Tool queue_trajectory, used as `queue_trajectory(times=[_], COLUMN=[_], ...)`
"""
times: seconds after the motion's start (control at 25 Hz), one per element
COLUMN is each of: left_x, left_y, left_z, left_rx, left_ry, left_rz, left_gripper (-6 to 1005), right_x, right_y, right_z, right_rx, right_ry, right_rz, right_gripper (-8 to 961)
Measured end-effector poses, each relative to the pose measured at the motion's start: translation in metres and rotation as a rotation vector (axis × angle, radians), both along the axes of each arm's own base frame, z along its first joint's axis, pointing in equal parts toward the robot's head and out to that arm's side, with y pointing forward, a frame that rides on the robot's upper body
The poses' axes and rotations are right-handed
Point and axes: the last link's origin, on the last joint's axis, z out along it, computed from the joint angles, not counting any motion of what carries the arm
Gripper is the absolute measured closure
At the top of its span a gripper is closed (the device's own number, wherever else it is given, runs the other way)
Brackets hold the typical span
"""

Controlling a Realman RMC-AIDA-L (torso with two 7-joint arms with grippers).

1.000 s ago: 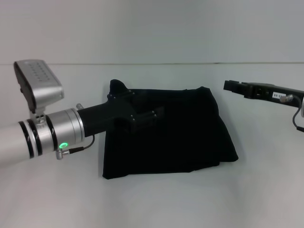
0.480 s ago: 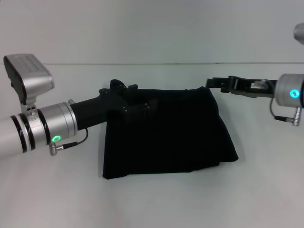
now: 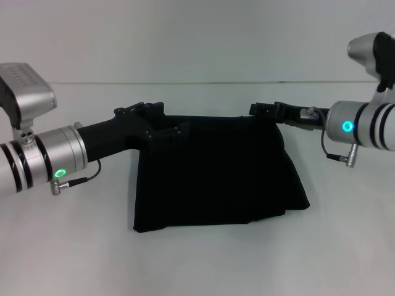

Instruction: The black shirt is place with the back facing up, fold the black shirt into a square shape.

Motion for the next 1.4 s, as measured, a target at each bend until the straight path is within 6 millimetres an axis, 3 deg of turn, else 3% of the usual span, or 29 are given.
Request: queue_trajectory(times=[0.32,0.72,0.96,1.4], left_x=[-0.003,-0.006,-0.008,-0.012], left_y=[0.003,0.006,0.011,0.053], left_z=[0.006,0.008,0.008,-0.011], left_rx=[0.018,0.034,0.054,0.029], left_ry=[0.016,0.031,0.038,-0.011], left_rz=[0.006,0.023,0.061,0.525], left_gripper=[172,173,174,176], right_x=[0.0,0.009,0.022,0.027], right_y=[0.0,-0.003,-0.012,-0.022], right_z=[-0.009,0.004,0.024,0.046], right_rx=[0.011,-0.01,-0.013,-0.042], right_ry=[-0.027,-0.007,0.031,0.097], right_rz=[-0.011,0.003,0.02,0.089], right_gripper=[204,205,206,207])
